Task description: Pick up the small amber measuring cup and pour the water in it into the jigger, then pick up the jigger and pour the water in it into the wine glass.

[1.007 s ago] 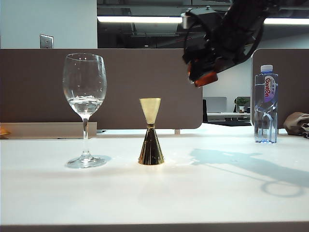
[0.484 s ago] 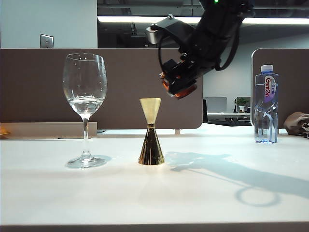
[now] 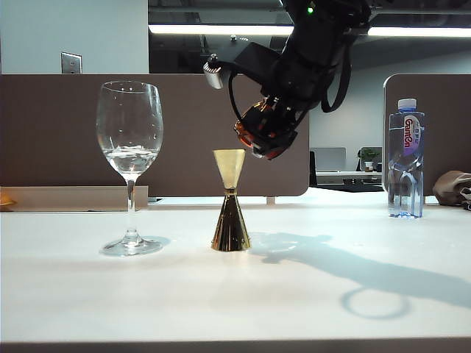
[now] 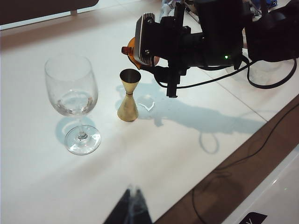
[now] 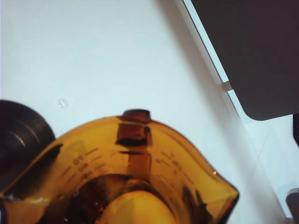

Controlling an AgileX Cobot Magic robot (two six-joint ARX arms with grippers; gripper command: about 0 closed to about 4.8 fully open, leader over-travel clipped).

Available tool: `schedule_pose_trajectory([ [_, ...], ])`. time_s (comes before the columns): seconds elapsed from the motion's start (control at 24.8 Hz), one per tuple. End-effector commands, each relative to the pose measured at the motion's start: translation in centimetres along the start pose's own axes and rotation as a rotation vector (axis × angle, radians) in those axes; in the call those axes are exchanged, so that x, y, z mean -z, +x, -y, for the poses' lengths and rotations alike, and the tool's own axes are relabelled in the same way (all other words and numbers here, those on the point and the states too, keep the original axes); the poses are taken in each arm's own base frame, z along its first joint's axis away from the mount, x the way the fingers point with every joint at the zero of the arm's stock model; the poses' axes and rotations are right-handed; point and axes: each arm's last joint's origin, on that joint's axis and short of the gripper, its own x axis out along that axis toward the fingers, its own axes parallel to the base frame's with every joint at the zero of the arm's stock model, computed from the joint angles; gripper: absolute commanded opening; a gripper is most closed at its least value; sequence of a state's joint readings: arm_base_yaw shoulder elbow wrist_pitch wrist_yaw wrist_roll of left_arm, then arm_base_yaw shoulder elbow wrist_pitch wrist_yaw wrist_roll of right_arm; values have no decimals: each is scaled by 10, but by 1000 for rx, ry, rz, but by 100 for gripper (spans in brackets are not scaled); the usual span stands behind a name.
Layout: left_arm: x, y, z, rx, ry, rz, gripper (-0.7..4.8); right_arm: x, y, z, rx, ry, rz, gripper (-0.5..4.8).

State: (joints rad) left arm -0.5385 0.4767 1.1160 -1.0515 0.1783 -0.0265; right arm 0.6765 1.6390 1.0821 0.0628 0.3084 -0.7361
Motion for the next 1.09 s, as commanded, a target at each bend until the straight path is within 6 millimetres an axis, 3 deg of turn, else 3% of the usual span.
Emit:
schedule_pose_trajectory([
  [0.04, -2, 0, 0, 2, 7, 15, -2, -8, -3, 5, 50, -75, 48, -5],
  [0.24, -2, 0, 0, 2, 7, 15, -2, -13, -4, 10, 85, -221, 70, -5],
  [1.09, -2, 0, 0, 1, 6, 15, -2, -26, -7, 21, 228, -522, 170, -5],
])
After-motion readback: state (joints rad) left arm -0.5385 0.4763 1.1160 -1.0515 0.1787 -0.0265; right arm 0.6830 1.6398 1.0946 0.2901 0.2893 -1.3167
